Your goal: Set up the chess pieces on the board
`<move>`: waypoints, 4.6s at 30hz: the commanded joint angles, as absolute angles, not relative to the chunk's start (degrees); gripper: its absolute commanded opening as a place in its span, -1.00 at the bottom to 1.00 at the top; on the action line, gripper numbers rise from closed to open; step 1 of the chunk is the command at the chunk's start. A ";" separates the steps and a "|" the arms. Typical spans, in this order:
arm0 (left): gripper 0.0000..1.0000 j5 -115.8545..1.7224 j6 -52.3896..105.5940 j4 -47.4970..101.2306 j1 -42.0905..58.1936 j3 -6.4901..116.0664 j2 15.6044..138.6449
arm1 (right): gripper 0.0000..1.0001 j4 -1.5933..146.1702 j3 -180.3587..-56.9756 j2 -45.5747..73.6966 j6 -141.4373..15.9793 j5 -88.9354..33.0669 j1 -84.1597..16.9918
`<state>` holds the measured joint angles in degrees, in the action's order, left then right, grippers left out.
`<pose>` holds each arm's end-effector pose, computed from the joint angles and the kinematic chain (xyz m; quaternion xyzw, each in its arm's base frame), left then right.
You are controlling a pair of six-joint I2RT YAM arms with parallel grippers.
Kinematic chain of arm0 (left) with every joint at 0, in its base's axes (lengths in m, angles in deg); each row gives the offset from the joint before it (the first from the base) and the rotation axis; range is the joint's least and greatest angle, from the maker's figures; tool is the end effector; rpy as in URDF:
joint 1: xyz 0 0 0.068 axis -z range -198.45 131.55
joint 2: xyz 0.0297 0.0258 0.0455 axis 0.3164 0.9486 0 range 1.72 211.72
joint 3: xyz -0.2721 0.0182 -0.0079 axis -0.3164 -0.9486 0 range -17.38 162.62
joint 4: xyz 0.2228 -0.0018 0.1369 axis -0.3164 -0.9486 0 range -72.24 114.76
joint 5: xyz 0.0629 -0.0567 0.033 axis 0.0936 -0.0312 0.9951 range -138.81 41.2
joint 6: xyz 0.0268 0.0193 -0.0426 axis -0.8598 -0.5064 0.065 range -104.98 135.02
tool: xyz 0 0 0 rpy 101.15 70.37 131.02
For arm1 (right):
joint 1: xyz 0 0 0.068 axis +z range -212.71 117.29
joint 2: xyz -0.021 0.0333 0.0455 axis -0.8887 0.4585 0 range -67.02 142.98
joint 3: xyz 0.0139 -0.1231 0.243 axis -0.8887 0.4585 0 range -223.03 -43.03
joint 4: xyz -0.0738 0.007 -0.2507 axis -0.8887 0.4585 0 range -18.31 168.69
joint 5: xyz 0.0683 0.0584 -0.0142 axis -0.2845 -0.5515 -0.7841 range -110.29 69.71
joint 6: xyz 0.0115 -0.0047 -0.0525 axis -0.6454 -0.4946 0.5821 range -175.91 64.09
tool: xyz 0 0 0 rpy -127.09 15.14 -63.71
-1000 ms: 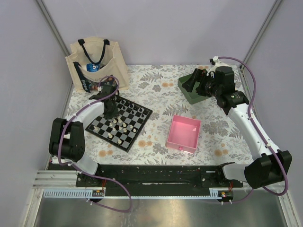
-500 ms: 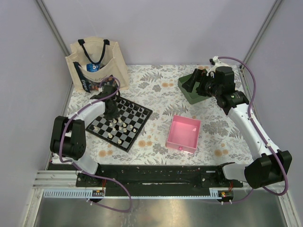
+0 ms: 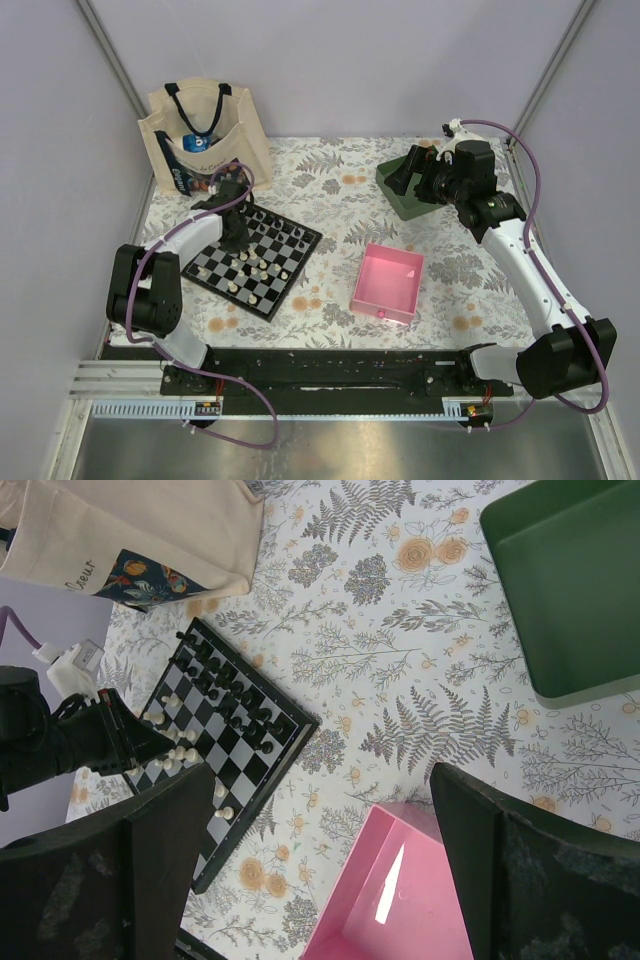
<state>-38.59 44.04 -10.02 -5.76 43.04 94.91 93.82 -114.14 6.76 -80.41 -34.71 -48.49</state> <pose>0.3086 -0.0630 0.1942 -0.1560 0.9646 0.0126 0.2122 0.2812 0.0804 0.3699 0.0075 0.8385 0.2769 0.4692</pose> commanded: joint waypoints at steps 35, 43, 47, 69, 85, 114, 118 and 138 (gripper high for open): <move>-1.00 -33.25 54.23 -14.18 -15.20 29.20 69.30 | 0.97 91.29 -113.87 6.19 -80.44 -35.06 -48.21; -1.00 -33.25 54.22 -13.47 -15.37 29.29 72.03 | 0.97 91.29 -113.61 5.75 -80.35 -34.80 -48.21; -1.00 -32.46 54.57 -13.64 -15.28 29.20 73.79 | 0.97 91.38 -113.61 5.75 -80.26 -34.71 -48.21; -1.00 -29.38 55.45 -11.18 -15.28 28.58 79.41 | 0.97 91.38 -113.87 6.54 -80.08 -34.62 -48.21; -0.35 -28.94 55.54 -11.36 -15.28 28.32 79.24 | 0.97 91.29 -113.61 6.11 -80.08 -34.53 -48.21; 0.29 -38.52 44.73 -10.48 -7.47 40.80 78.96 | 0.97 90.41 -113.70 6.90 -80.44 -35.15 -48.21; 0.30 -39.13 44.55 -10.48 -5.09 43.78 83.36 | 0.97 90.33 -113.61 6.46 -80.35 -34.88 -48.12; 0.10 -39.75 44.55 -9.43 -2.98 46.95 92.68 | 0.97 90.85 -113.35 6.63 -79.82 -34.09 -48.21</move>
<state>-39.33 44.85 -11.49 -3.16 44.75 91.95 92.56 -113.45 6.91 -80.30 -34.73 -48.49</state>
